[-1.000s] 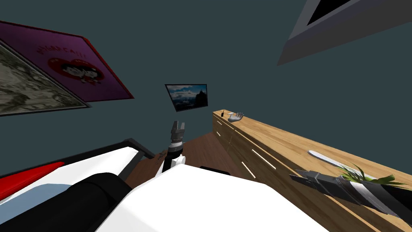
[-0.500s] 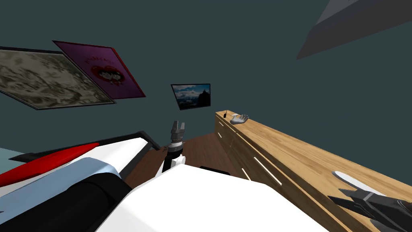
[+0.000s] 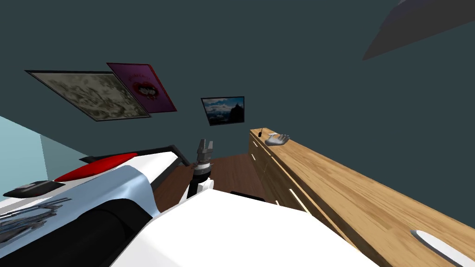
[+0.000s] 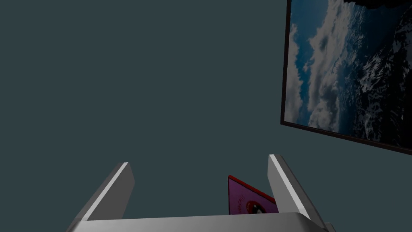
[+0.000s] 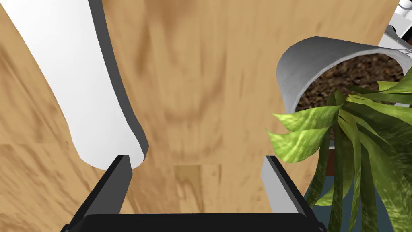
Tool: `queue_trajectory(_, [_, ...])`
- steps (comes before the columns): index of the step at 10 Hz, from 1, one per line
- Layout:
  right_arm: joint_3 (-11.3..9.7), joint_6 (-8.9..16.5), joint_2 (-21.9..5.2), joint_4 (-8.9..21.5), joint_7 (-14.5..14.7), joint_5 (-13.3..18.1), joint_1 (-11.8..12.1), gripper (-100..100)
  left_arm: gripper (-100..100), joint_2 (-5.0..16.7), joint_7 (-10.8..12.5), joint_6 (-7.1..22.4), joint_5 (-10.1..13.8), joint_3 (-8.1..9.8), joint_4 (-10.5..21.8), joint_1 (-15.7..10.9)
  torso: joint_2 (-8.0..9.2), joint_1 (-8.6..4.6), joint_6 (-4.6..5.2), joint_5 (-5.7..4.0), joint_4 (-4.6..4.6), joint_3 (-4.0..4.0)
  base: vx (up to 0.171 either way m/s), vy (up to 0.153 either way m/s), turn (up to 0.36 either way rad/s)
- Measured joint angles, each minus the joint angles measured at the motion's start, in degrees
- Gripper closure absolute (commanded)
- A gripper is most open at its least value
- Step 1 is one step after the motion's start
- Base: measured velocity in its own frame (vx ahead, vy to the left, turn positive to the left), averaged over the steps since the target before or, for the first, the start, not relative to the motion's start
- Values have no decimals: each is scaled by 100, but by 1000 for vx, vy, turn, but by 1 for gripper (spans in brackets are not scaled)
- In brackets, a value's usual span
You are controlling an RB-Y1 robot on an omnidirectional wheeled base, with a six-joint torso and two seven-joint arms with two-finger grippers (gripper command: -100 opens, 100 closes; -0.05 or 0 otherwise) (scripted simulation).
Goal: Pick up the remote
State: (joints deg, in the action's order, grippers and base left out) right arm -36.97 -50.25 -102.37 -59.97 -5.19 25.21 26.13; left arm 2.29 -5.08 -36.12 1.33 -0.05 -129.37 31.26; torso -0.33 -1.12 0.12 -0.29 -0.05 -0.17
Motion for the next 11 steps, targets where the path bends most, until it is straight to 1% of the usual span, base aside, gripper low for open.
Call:
queue_trajectory(1, [-106, 103, -130, -55, 50, -118, 193, -100, 0, 0, 0, 0, 0, 0, 0, 0, -5, 8, -2, 1, -1, -3, 16, -144, 65])
queue_trajectory(2, [-159, 107, -93, 15, 22, -15, 147, -100, 0, -1, 0, 0, 0, -1, 0, 0, 6, 39, 2, 5, 1, 3, -1, -91, 81])
queue_trajectory(3, [-225, 81, -86, 76, 12, 15, 179, -100, 0, -2, 0, 0, 0, -1, 0, 0, 14, 61, 1, 13, 3, 8, -3, -100, 84])
queue_trajectory(4, [-301, 49, 6, 187, 24, 93, 190, -100, 0, -2, 0, 0, 0, -1, 0, 0, 18, 64, 3, 13, 4, 10, -3, -48, 15])
queue_trajectory(5, [-310, 42, 18, 202, 27, 104, 191, 0, 0, -2, 0, 0, 0, -2, 0, 0, 18, 83, 3, 17, 5, 10, 0, -10, -1])
queue_trajectory(6, [-309, 42, 17, 200, 27, 103, 191, -100, 0, -2, 0, 0, 0, -2, 0, 0, 17, 99, 3, 22, 4, 10, 4, 9, 126])
queue_trajectory(7, [-222, -24, 156, 373, 60, 172, 220, -100, 0, -3, 0, 0, 0, -3, 0, -1, 16, 107, -1, 23, 4, 9, 8, 28, 243])
queue_trajectory(8, [-81, -148, 352, 586, 151, 232, 301, -100, 0, -3, 0, 0, 0, -3, 0, -1, 13, 115, -3, 25, 3, 7, 14, 21, 70])
queue_trajectory(9, [-15, -248, 457, 785, 219, 271, 316, -100, 0, -3, 0, 0, 0, -2, 0, 0, 12, 115, 4, 27, 3, 7, 14, 22, 100])
queue_trajectory(10, [102, -345, 576, 1012, 326, 248, 438, -100, 0, -3, 0, 0, 0, -3, 0, 0, 13, 116, 1, 27, 3, 7, 15, 31, 195])
queue_trajectory(11, [238, -454, 775, 1249, 432, 303, 518, -100, 0, -3, 0, 0, 0, -3, 0, 0, 11, 118, -1, 26, 3, 6, 12, 20, 77])
